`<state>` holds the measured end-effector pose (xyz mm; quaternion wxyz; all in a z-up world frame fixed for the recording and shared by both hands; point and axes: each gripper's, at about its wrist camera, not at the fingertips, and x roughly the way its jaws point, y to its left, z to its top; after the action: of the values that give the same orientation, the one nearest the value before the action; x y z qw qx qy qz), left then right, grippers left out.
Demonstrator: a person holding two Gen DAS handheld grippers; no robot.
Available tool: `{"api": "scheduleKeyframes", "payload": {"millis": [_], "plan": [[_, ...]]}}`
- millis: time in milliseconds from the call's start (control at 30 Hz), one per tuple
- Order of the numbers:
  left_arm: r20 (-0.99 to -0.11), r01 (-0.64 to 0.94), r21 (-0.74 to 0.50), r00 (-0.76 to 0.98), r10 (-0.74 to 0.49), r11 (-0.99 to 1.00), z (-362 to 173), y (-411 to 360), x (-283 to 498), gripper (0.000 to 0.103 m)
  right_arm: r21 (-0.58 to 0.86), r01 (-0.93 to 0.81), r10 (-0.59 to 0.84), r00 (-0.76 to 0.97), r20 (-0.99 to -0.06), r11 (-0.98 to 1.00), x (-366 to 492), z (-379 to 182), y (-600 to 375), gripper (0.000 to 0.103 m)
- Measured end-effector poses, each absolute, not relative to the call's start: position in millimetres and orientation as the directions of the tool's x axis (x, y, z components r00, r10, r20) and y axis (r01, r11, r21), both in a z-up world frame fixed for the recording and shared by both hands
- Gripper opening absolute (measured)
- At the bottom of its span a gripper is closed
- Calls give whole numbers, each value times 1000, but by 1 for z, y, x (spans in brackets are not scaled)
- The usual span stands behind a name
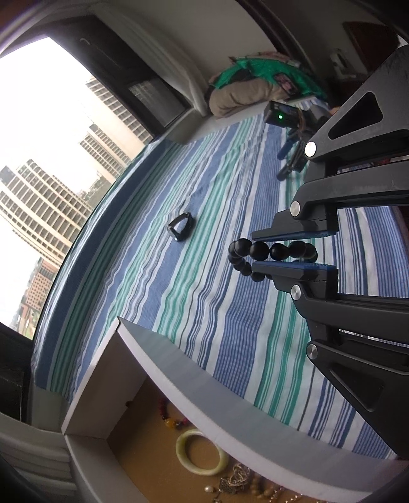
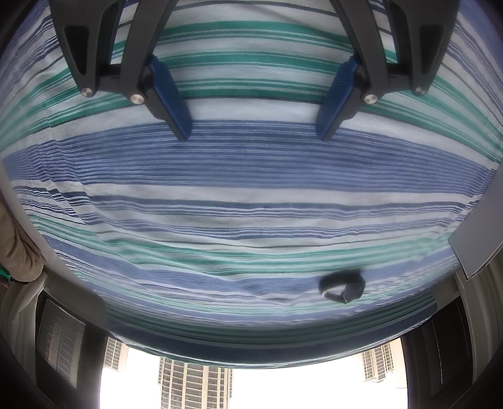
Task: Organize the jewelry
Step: 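Grasp the black watch with the right tool while the left tool holds the bracelet, then carry the bracelet and watch into the white box and open both tools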
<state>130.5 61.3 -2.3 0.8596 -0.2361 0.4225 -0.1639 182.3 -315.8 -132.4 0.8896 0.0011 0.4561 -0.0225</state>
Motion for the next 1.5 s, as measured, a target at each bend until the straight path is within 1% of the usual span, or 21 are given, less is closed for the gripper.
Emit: {"api": "scheduleKeyframes", "payload": {"millis": [67,133,200,333,367,400,433,467,500,600,833,867,900,933,1000,1100,1200,1267,1400,1500], "plan": [[-654,78,-533,593,-469,842,-2,67,123,9,-7,44,-29,539,-842,999,183,-130,-315,83],[-655,72,-530,598,-462,845,-2,72,116,9,81,38,50,507,-861,996,185,-123,-317,83],[-654,61,-535,602,-459,843,-2,77,111,9,209,52,154,505,-849,977,191,-109,-322,83],[-644,45,-547,616,-454,836,-1,86,103,9,355,87,252,549,-797,931,230,-68,-330,82],[-640,41,-551,620,-454,834,-1,88,101,9,381,83,276,550,-788,921,245,-60,-328,79],[-638,37,-555,623,-454,831,-2,90,99,10,407,66,308,546,-779,911,261,-53,-322,69],[-636,33,-560,624,-454,828,-3,92,98,10,429,44,342,533,-773,902,278,-49,-314,63],[-635,29,-564,624,-455,826,-3,93,96,10,445,25,368,524,-768,895,295,-46,-305,61],[-635,25,-567,623,-457,823,-5,94,95,10,445,6,377,519,-767,896,311,-44,-293,59],[-636,19,-571,622,-457,821,-5,98,89,10,386,-58,363,488,-794,921,353,-48,-249,59],[-621,16,-579,640,-453,815,5,105,78,10,268,35,226,437,-870,963,422,-95,-199,59],[-615,17,-580,646,-452,814,8,107,75,10,245,55,199,428,-882,968,428,-104,-199,56],[-609,18,-582,653,-451,813,11,110,72,10,233,77,181,417,-891,969,432,-111,-200,32],[-602,18,-585,661,-449,811,15,114,68,10,247,97,186,416,-890,964,432,-115,-203,14],[-583,11,-595,682,-441,804,24,127,58,10,236,112,161,456,-875,965,425,-109,-209,13],[-560,-23,-598,728,-396,801,40,158,45,10,191,-9,167,528,-833,982,402,-80,-198,12],[-559,-100,-584,769,-310,806,50,195,36,10,181,-182,254,583,-772,967,370,-33,-170,12],[-574,-160,-563,781,-244,811,51,220,35,10,182,-300,332,592,-734,937,347,-2,-142,12],[-623,-288,-541,769,-146,790,38,268,40,10,191,-525,496,535,-683,829,310,48,-67,12],[-673,-353,-511,732,-110,784,17,286,47,10,195,-659,586,446,-677,726,287,65,-3,12]]}}
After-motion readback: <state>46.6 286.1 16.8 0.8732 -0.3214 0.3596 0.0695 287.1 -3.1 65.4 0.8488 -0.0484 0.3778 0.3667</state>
